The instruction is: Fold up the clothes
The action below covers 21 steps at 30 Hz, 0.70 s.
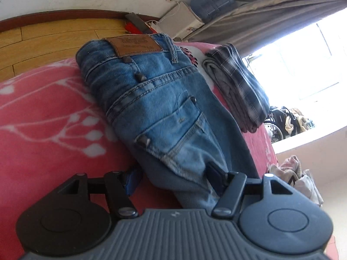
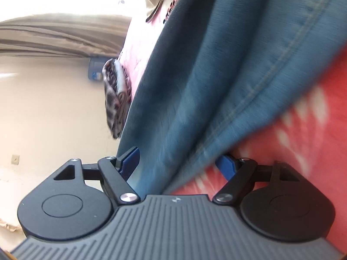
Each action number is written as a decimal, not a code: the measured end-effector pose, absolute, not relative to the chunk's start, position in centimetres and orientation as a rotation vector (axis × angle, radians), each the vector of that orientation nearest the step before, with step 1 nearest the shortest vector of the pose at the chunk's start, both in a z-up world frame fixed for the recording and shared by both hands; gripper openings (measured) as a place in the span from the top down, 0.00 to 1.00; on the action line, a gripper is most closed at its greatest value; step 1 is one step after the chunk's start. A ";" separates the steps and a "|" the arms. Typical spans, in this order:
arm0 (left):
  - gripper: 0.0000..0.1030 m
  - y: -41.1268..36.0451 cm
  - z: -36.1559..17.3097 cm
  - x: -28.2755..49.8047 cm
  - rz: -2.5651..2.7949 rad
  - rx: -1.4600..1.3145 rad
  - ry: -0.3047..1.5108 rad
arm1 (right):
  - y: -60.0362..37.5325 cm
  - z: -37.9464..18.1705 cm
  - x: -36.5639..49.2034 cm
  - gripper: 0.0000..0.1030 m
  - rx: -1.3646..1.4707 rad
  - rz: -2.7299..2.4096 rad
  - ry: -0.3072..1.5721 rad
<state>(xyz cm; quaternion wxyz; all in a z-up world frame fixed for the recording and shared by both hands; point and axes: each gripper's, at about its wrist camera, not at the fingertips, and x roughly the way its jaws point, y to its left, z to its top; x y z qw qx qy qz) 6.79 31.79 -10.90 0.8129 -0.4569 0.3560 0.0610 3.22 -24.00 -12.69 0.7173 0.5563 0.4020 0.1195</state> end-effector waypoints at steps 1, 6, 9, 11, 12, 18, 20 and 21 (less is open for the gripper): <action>0.37 31.7 -10.9 7.2 0.137 -0.966 0.754 | -23.6 -12.5 3.7 0.25 1.218 0.256 0.876; 0.37 30.9 -11.0 8.6 0.178 -0.937 0.732 | -22.2 -12.4 5.5 0.25 1.193 0.208 0.795; 0.43 30.1 -10.9 9.3 0.215 -0.899 0.719 | -21.8 -12.8 6.9 0.25 1.164 0.190 0.752; 0.46 29.4 -10.8 9.6 0.246 -0.856 0.711 | -21.5 -12.9 7.8 0.25 1.142 0.178 0.728; 0.49 29.1 -10.7 9.7 0.263 -0.837 0.708 | -21.4 -13.0 8.3 0.26 1.128 0.172 0.718; 0.65 28.0 -9.8 9.7 0.345 -0.771 0.694 | -21.4 -13.3 9.5 0.82 0.988 0.083 0.731; 0.69 27.7 -9.3 9.5 0.358 -0.756 0.688 | -22.1 -13.7 9.1 0.87 1.010 0.080 0.739; 0.72 27.6 -9.0 9.4 0.362 -0.749 0.686 | -22.3 -13.8 9.0 0.89 1.012 0.079 0.742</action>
